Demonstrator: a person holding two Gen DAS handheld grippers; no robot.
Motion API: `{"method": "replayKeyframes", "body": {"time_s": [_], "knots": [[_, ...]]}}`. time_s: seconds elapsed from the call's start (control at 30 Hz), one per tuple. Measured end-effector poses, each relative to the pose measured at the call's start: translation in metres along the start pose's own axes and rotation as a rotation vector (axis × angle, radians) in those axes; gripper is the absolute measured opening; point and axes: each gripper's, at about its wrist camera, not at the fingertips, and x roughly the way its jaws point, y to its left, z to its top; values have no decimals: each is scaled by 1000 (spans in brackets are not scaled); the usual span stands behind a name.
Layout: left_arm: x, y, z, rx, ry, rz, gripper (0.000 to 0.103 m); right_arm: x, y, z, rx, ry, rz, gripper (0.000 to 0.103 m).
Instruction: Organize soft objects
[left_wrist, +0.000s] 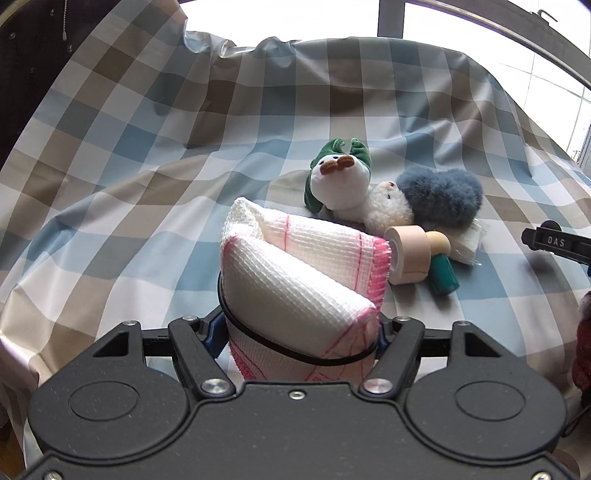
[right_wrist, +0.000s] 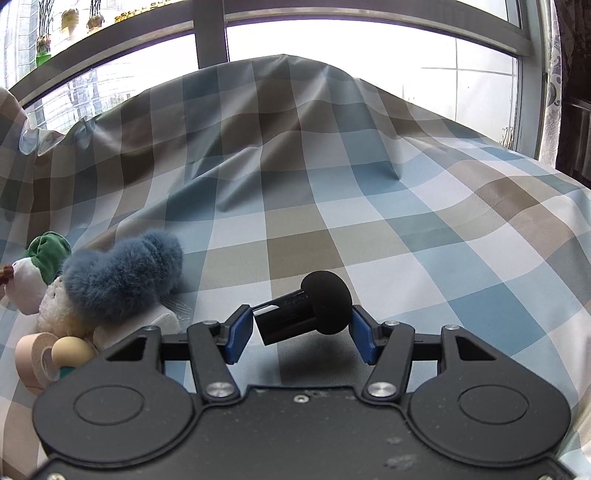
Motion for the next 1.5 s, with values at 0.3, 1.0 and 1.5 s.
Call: {"method": "replayKeyframes", "body": {"time_s": [0.3, 1.0, 1.5], "knots": [[-43, -10, -39, 33, 23, -27, 66, -30, -7, -17, 64, -50, 5, 56], [-69, -10, -76, 6, 130, -70, 66, -194, -16, -31, -11, -119, 187, 57], [-94, -1, -92, 8, 166, -91, 66, -251, 14, -84, -158, 66, 307, 57]]}}
